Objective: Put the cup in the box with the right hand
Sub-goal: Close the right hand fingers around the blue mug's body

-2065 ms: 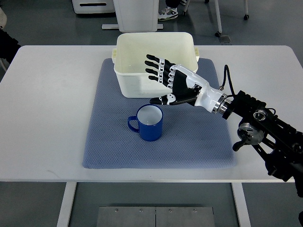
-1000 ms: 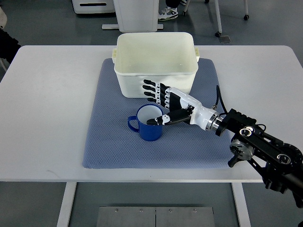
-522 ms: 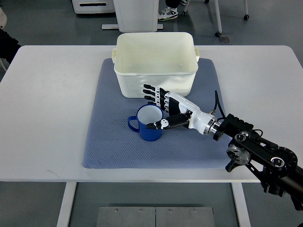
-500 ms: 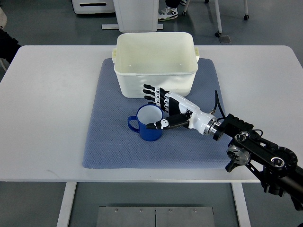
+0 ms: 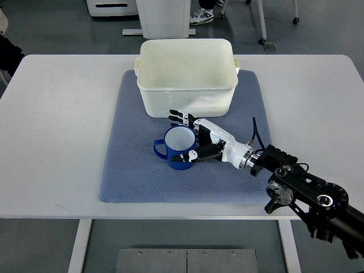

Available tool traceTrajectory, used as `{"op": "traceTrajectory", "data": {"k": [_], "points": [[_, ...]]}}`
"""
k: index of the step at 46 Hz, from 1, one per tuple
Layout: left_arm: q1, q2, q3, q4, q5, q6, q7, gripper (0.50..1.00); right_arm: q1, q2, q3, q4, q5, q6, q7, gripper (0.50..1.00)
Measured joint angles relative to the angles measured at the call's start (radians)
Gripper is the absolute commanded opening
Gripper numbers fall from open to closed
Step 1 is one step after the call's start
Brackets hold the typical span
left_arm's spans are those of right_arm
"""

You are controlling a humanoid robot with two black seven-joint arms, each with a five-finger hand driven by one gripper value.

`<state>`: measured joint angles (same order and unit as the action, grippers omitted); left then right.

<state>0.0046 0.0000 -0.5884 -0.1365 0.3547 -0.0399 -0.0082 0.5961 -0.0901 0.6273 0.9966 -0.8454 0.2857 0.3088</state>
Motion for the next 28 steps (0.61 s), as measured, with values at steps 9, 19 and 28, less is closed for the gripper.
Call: {"op": "traceTrajectory", "data": {"k": [9, 19, 28], "points": [[0.0, 0.0, 0.0, 0.0, 0.0, 0.0, 0.0, 1.0, -0.002, 0.024, -0.002, -0.043, 0.0, 0.0, 0.008, 0.97], [0.0, 0.0, 0.0, 0.0, 0.0, 0.0, 0.0, 1.0, -0.002, 0.036, -0.025, -0.071, 0.0, -0.036, 0.036, 0.69], [0.0, 0.0, 0.0, 0.0, 0.0, 0.0, 0.001, 1.0, -0.001, 0.049, -0.045, -0.084, 0.0, -0.037, 0.065, 0.5]]}}
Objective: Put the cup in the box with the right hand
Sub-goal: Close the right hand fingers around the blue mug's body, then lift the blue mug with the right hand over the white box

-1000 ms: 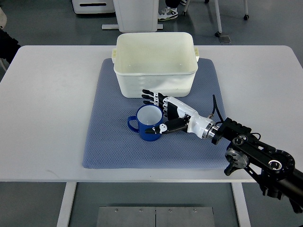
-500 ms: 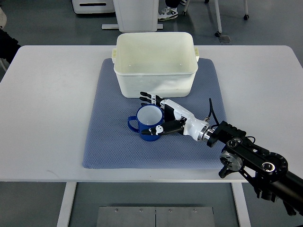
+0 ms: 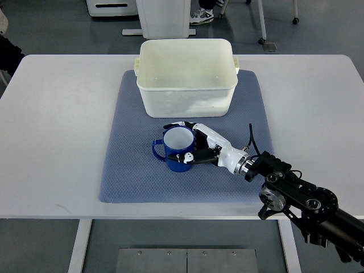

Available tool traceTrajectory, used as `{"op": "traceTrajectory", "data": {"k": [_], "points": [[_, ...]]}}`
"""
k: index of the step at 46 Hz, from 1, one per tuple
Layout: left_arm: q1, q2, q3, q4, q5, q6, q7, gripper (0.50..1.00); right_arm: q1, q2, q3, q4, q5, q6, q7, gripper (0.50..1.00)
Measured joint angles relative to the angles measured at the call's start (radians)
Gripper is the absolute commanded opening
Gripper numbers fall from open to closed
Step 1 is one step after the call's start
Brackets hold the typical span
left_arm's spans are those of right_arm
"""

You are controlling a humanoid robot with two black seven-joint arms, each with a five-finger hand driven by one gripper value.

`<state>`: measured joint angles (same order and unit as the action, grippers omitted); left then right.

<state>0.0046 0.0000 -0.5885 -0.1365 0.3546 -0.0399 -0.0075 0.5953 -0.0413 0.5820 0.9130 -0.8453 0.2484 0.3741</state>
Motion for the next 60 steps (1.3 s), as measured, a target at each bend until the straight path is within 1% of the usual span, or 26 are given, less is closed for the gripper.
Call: {"op": "traceTrajectory", "data": {"k": [6, 13, 18, 21, 30, 41, 51, 60], "points": [[0.0, 0.0, 0.001, 0.0, 0.0, 0.0, 0.0, 1.0, 0.0, 0.015, 0.004, -0.016, 0.0, -0.008, 0.01, 0.5], [0.0, 0.0, 0.0, 0.0, 0.0, 0.0, 0.0, 1.0, 0.005, 0.016, 0.002, -0.017, 0.0, -0.012, 0.078, 0.5], [0.0, 0.0, 0.0, 0.0, 0.0, 0.0, 0.0, 1.0, 0.012, 0.007, 0.001, -0.001, 0.003, -0.01, 0.096, 0.5], [0.0, 0.0, 0.0, 0.0, 0.0, 0.0, -0.001, 1.0, 0.016, -0.01, 0.004, 0.036, 0.004, -0.008, 0.098, 0.5], [0.0, 0.0, 0.0, 0.0, 0.0, 0.0, -0.001, 1.0, 0.054, -0.057, 0.007, 0.114, 0.007, -0.006, 0.087, 0.5], [0.0, 0.0, 0.0, 0.0, 0.0, 0.0, -0.001, 1.0, 0.153, -0.089, 0.02, 0.138, 0.023, -0.003, 0.055, 0.5], [0.0, 0.0, 0.0, 0.0, 0.0, 0.0, -0.001, 1.0, 0.264, -0.088, 0.036, 0.11, 0.082, -0.007, 0.009, 0.5], [0.0, 0.0, 0.0, 0.0, 0.0, 0.0, 0.0, 1.0, 0.348, -0.075, 0.05, 0.029, 0.118, -0.02, -0.005, 0.5]]}}
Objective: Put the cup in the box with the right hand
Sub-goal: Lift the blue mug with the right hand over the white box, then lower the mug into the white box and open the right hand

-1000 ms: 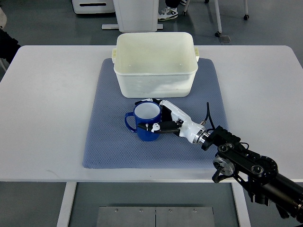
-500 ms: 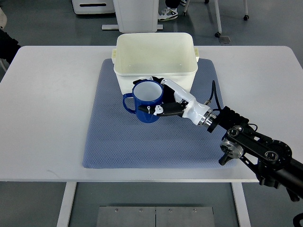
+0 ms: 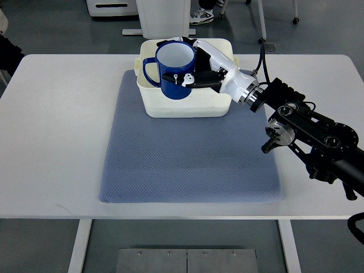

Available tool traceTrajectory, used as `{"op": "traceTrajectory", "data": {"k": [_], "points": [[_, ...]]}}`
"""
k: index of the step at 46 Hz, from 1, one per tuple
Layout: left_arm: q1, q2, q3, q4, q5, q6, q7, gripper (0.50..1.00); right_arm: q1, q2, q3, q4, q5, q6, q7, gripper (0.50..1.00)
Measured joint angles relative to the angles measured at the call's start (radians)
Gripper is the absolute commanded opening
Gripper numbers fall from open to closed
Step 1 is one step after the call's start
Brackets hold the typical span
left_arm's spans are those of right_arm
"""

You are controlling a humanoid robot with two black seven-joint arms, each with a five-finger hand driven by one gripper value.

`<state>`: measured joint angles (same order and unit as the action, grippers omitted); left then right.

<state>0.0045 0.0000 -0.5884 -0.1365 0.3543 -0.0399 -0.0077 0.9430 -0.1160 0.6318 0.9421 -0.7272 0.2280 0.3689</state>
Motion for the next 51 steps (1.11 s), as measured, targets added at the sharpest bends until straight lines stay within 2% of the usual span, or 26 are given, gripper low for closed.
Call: {"op": "traceTrajectory", "data": {"k": [8, 16, 22, 30, 42, 51], "points": [[0.0, 0.0, 0.0, 0.0, 0.0, 0.0, 0.0, 1.0, 0.039, 0.038, 0.007, -0.073, 0.031, -0.053, -0.027, 0.5], [0.0, 0.0, 0.0, 0.0, 0.0, 0.0, -0.001, 1.0, 0.066, 0.091, 0.008, -0.137, 0.034, -0.15, -0.055, 0.5], [0.0, 0.0, 0.0, 0.0, 0.0, 0.0, 0.0, 1.0, 0.074, 0.114, 0.019, -0.156, 0.04, -0.178, -0.07, 0.5], [0.0, 0.0, 0.001, 0.0, 0.0, 0.0, 0.0, 1.0, 0.086, 0.116, 0.022, -0.18, 0.045, -0.224, -0.075, 0.5], [0.0, 0.0, 0.0, 0.0, 0.0, 0.0, 0.0, 1.0, 0.086, 0.116, 0.011, -0.216, 0.046, -0.333, -0.1, 0.5], [0.0, 0.0, 0.0, 0.0, 0.0, 0.0, 0.0, 1.0, 0.078, 0.116, -0.025, -0.227, 0.045, -0.364, -0.102, 0.5]]}}
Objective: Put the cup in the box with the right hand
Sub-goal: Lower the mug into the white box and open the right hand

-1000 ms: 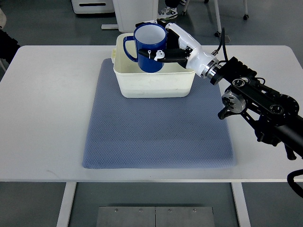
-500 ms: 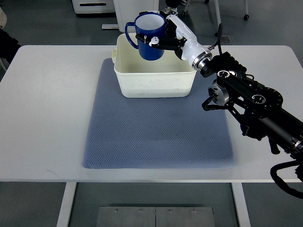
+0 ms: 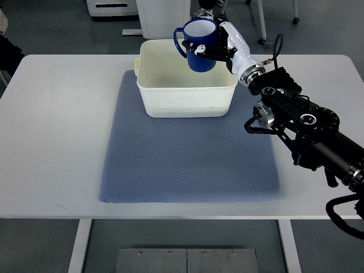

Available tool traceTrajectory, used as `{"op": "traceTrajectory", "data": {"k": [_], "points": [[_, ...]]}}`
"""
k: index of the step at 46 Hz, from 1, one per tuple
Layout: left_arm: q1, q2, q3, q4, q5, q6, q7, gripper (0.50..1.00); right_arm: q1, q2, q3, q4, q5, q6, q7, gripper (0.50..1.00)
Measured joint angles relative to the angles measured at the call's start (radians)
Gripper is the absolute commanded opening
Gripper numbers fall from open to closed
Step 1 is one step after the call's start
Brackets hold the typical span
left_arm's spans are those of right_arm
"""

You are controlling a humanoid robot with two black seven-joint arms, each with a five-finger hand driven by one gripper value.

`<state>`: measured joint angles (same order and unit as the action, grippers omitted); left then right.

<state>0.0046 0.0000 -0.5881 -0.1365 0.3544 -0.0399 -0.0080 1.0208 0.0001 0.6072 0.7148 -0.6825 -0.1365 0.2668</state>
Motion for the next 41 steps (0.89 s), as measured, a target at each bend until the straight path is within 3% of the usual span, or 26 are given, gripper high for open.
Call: {"op": "traceTrajectory", "data": {"k": [41], "points": [[0.0, 0.0, 0.0, 0.0, 0.0, 0.0, 0.0, 1.0, -0.025, 0.0, -0.138, -0.016, 0.0, -0.042, 0.005, 0.5]]}}
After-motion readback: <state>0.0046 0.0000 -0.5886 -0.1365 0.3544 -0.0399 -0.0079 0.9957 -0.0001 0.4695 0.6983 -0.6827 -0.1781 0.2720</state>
